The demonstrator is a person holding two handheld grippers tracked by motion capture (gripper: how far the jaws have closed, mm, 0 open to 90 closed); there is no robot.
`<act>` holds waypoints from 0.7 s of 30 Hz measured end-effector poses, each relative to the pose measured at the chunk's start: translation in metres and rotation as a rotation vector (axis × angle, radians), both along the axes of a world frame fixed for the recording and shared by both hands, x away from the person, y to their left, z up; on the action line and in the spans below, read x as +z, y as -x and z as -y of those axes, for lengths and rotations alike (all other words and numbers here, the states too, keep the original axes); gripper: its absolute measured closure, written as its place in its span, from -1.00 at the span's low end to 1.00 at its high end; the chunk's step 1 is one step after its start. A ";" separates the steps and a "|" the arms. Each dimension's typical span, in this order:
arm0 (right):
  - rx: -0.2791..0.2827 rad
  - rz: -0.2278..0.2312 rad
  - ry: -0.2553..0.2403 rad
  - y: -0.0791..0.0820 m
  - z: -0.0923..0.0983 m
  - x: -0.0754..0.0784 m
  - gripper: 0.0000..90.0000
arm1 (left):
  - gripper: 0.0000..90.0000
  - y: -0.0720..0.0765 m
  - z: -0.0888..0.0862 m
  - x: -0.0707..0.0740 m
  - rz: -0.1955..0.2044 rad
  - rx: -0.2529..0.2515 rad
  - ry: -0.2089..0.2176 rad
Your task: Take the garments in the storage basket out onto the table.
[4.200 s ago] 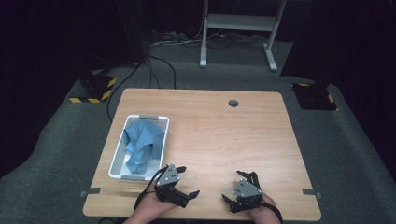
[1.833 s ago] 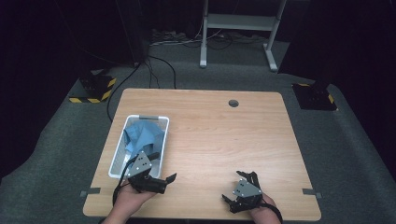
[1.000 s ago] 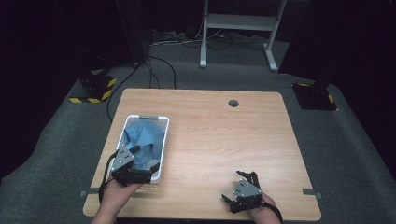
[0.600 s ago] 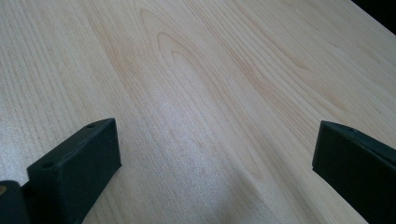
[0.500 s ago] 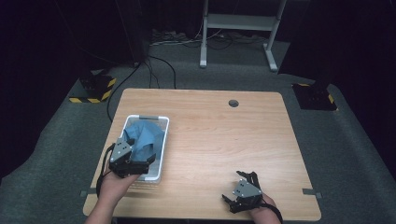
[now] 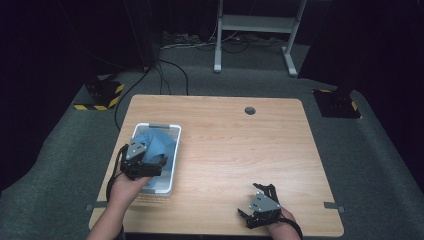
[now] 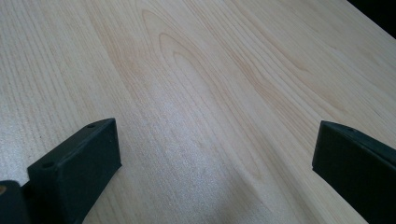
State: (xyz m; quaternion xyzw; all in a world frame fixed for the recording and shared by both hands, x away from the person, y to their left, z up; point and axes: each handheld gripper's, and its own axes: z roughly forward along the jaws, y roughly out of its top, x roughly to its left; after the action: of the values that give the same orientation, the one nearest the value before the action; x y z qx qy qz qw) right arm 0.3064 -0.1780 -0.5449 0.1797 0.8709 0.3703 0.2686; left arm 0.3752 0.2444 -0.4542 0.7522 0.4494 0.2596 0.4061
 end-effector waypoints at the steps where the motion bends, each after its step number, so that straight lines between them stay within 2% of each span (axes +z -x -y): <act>1: -0.001 -0.001 0.000 0.000 0.000 0.000 -0.99 | -0.97 -0.002 0.001 -0.001 -0.007 0.003 -0.001; 6: 0.000 0.000 0.000 0.000 0.000 0.000 -0.99 | -0.97 -0.011 0.005 -0.003 -0.059 0.021 -0.031; 10: 0.000 0.001 0.000 0.000 0.000 0.000 -0.99 | -0.94 -0.020 0.008 -0.005 -0.111 0.048 -0.075; 12: 0.000 0.000 0.000 0.000 0.000 0.000 -0.99 | -0.92 -0.025 0.009 -0.007 -0.143 0.060 -0.088; 15: 0.000 0.000 0.000 0.000 0.000 0.000 -0.99 | -0.89 -0.032 0.010 -0.010 -0.196 0.071 -0.128; 18: 0.000 0.001 0.000 0.000 0.000 0.000 -0.99 | -0.85 -0.039 0.008 -0.015 -0.262 0.079 -0.150; 21: 0.001 0.002 0.000 0.000 0.000 0.000 -0.99 | -0.83 -0.041 0.007 -0.018 -0.283 0.075 -0.151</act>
State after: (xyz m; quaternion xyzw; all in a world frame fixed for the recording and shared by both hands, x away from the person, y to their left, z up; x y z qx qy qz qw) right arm 0.3061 -0.1780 -0.5450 0.1791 0.8707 0.3706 0.2693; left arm 0.4158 0.2375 -0.4724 0.7923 0.5089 0.1990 0.2713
